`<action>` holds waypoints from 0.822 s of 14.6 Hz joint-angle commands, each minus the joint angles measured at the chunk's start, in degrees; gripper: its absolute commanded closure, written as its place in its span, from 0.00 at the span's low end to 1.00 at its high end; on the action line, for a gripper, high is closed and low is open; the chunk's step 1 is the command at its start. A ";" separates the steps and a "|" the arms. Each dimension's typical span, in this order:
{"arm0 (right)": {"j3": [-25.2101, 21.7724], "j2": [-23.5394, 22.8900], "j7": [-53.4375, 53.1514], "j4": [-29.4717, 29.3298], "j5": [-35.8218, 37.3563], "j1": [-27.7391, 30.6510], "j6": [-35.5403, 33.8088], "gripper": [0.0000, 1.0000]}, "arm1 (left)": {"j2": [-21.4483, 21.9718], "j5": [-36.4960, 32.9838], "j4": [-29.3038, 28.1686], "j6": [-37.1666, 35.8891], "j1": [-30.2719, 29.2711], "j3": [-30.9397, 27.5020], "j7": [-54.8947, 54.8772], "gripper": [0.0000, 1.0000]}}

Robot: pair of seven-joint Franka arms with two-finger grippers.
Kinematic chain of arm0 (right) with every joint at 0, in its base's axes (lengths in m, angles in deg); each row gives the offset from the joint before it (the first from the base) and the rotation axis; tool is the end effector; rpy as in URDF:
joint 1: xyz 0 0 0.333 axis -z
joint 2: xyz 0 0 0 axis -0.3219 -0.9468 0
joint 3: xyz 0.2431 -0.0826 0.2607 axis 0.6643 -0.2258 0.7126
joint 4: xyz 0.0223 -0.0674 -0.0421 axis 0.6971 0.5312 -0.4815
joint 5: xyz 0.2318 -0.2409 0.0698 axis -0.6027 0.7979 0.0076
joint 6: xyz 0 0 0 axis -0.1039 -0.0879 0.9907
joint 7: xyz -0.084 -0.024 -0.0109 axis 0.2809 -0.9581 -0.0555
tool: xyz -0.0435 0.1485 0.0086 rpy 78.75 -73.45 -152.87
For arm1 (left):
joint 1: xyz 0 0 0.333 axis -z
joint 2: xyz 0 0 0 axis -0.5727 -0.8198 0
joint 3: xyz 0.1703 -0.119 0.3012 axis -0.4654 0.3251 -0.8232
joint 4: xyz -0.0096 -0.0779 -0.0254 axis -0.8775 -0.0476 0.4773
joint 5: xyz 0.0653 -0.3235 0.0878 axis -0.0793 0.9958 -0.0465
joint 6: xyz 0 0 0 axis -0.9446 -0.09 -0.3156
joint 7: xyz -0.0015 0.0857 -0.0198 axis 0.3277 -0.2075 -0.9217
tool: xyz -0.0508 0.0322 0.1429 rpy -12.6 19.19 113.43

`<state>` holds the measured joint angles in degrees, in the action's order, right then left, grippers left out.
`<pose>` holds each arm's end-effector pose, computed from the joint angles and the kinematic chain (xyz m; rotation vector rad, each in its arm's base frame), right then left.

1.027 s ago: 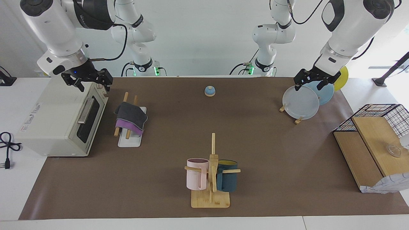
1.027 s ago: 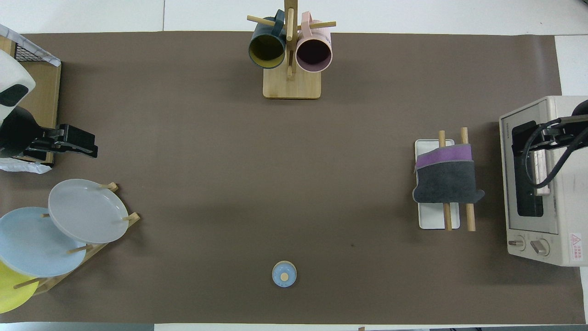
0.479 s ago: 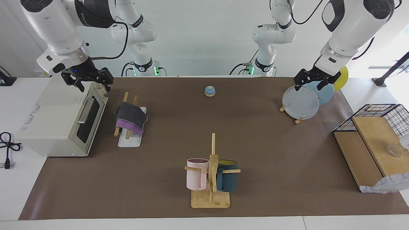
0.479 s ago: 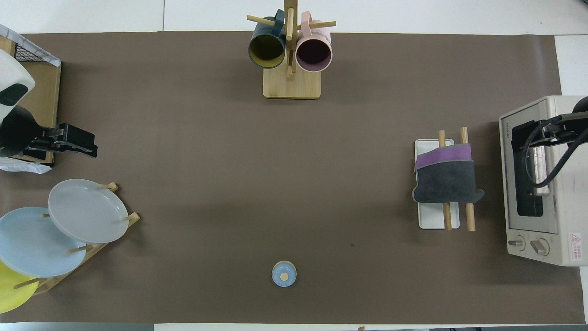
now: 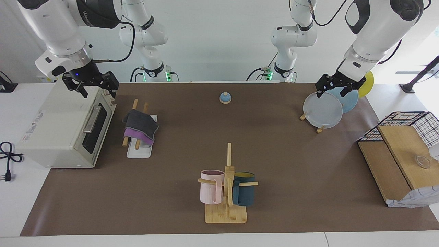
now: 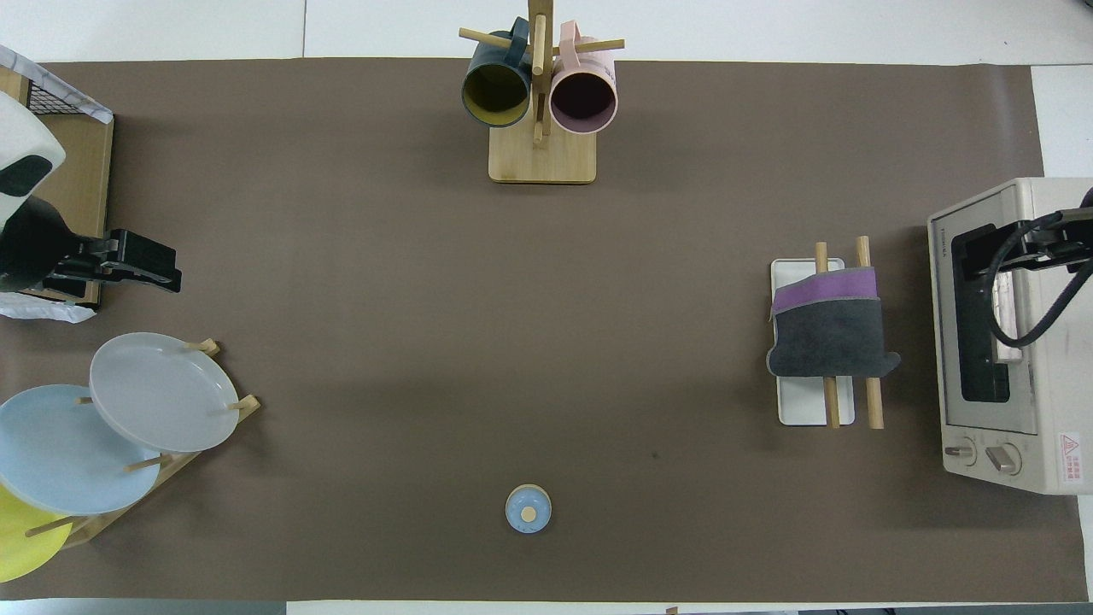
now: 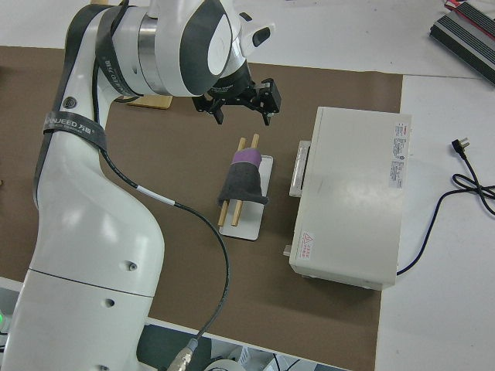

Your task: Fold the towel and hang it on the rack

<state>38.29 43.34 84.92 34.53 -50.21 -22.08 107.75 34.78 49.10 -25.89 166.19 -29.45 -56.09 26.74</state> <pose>0.4997 -0.0236 0.6158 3.0849 0.0593 -0.1060 0.4857 -0.0623 0.6068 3.1091 -0.0609 -0.1423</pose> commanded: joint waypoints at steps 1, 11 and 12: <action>0.30 0.34 -0.86 -0.04 -2.13 0.58 0.95 0.00 | 1.22 -0.91 -1.13 0.76 -0.74 0.55 -0.86 0.00; 0.57 0.52 -0.86 -0.65 -3.99 0.05 -1.60 0.00 | 1.22 -0.91 -1.13 0.76 -0.74 0.55 -0.86 0.00; 0.57 0.52 -0.86 -0.65 -3.99 -0.04 -1.86 0.00 | 1.22 -0.91 -1.13 0.76 -0.74 0.55 -0.86 0.00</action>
<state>38.59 43.35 84.91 34.16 -53.33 -22.20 107.11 34.78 49.10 -25.89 166.19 -29.45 -56.09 26.74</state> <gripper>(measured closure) 0.000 0.000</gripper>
